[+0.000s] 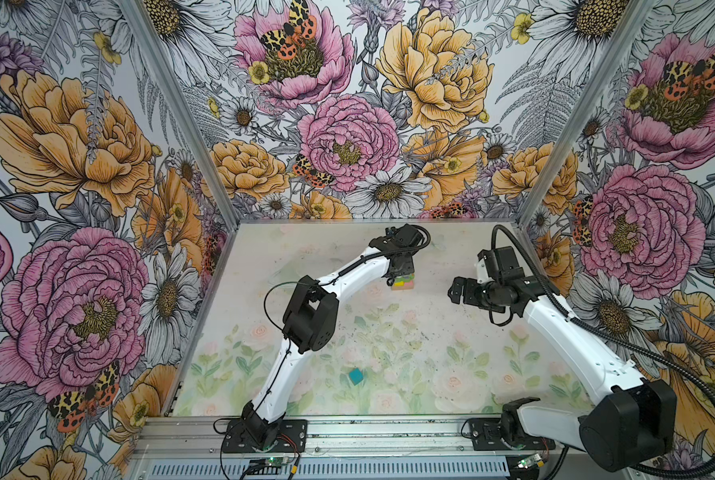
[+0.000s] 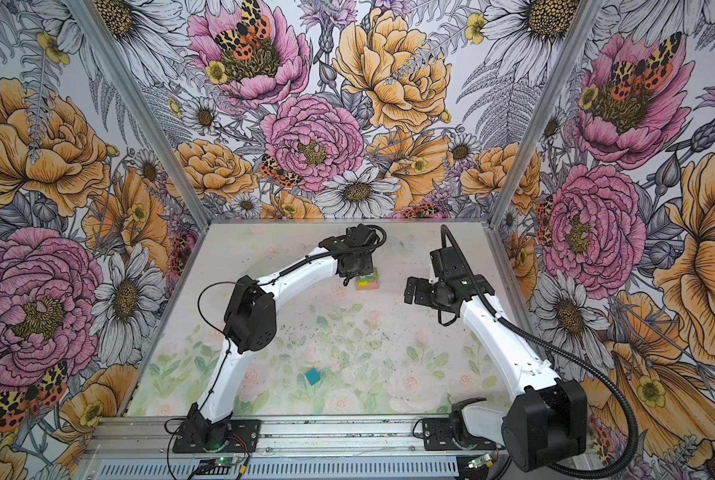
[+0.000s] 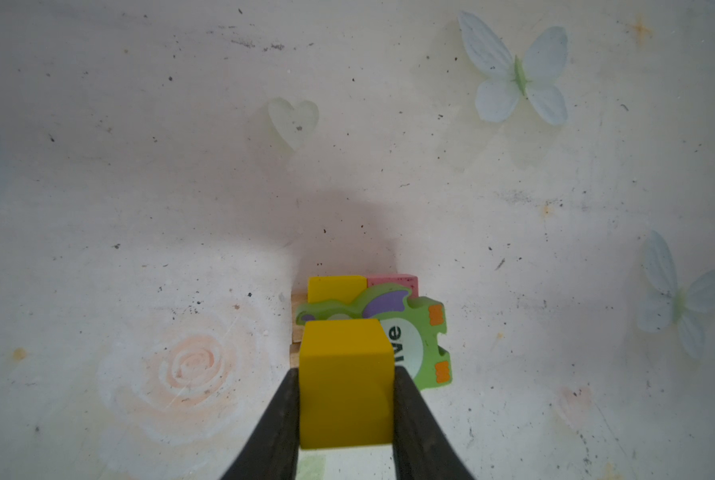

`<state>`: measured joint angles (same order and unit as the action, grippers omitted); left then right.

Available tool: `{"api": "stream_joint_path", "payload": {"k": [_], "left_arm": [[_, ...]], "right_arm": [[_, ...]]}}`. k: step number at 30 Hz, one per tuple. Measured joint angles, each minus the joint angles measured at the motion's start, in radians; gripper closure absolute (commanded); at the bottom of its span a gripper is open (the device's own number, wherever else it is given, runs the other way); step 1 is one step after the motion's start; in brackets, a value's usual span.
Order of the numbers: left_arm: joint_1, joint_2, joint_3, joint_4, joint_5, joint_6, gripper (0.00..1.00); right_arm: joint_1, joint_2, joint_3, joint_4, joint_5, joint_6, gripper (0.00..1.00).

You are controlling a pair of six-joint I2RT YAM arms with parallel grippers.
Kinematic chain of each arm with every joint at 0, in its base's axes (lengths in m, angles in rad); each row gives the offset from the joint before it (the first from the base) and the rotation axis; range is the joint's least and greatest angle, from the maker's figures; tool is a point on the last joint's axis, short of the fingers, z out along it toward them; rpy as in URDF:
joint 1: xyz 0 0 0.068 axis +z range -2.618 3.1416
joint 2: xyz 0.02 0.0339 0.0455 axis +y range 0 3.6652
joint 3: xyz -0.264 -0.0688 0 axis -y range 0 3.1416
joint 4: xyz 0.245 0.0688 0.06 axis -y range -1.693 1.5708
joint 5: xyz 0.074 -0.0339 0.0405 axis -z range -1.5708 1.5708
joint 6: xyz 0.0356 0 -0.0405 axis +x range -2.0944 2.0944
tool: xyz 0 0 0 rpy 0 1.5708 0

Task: Build the wood block tower
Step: 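Lower the yellow cube onto the green owl block and open the left gripper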

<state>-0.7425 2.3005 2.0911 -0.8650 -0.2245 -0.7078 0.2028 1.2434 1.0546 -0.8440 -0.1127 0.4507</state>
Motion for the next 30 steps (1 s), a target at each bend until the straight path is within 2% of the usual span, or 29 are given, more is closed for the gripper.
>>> {"api": "stream_joint_path", "payload": {"k": [10, 30], "left_arm": [[-0.001, 0.000, 0.000, 0.000, 0.000, 0.000, 0.54], [-0.008, 0.002, 0.026, -0.003, 0.001, 0.000, 0.58]], "right_arm": [[-0.006, 0.000, -0.005, 0.011, -0.014, 0.000, 0.00], [-0.015, 0.000, -0.019, 0.016, -0.016, -0.002, 0.00]]}}
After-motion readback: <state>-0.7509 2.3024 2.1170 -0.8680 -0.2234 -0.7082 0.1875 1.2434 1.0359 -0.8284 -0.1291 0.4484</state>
